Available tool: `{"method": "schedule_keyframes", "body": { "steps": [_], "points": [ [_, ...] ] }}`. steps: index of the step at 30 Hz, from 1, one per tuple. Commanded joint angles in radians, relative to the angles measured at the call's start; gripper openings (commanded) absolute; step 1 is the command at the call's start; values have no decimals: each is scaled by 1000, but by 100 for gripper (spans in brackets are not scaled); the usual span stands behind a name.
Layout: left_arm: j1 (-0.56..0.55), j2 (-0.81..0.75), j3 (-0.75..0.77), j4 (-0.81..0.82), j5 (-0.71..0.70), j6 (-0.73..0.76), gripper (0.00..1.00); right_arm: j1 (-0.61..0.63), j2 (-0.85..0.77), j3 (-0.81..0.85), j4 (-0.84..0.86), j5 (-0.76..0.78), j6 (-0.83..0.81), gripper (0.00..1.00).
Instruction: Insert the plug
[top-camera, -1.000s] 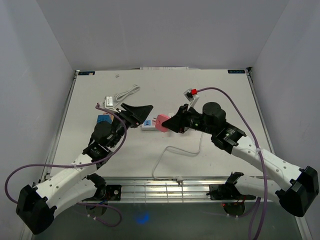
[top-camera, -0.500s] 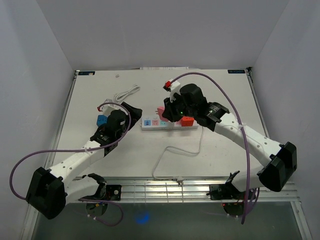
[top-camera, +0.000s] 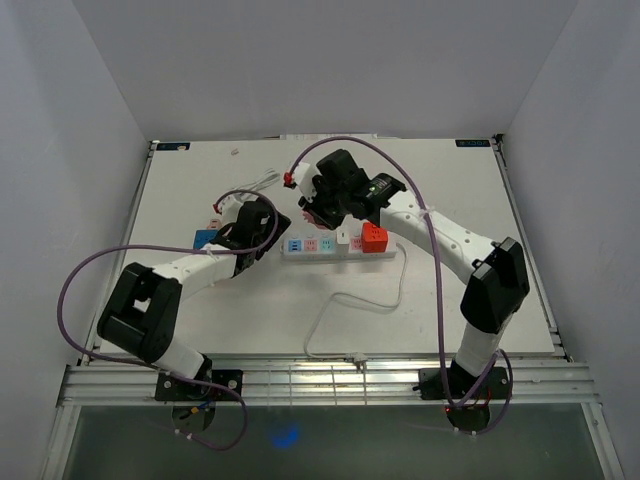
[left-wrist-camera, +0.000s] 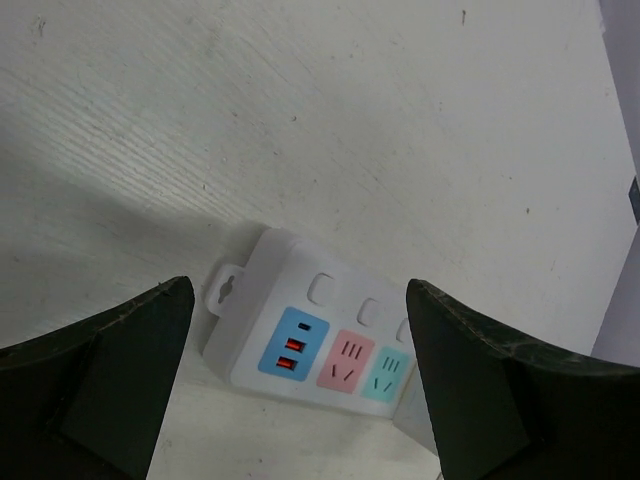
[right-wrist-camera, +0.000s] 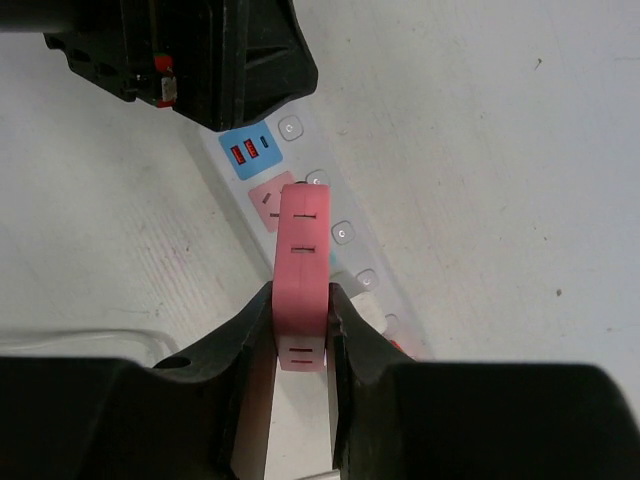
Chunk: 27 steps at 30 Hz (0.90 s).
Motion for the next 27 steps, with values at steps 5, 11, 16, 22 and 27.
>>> {"method": "schedule_keyframes", "body": {
  "steps": [5, 11, 16, 22, 27],
  "points": [
    [27, 130, 87, 25, 37, -14, 94, 4, 97, 112, -123, -3, -207, 8],
    [33, 222, 113, 54, 84, -16, 85, 3, 143, 123, -190, 83, -273, 8],
    [33, 268, 98, 151, 170, 6, 68, 1, 128, 123, -190, 82, -272, 10],
    [32, 288, 54, 272, 258, 44, 53, -13, 98, 110, -216, 122, -286, 12],
    [26, 268, -3, 353, 345, 49, 36, -20, 62, 97, -216, 77, -279, 11]
  ]
}}
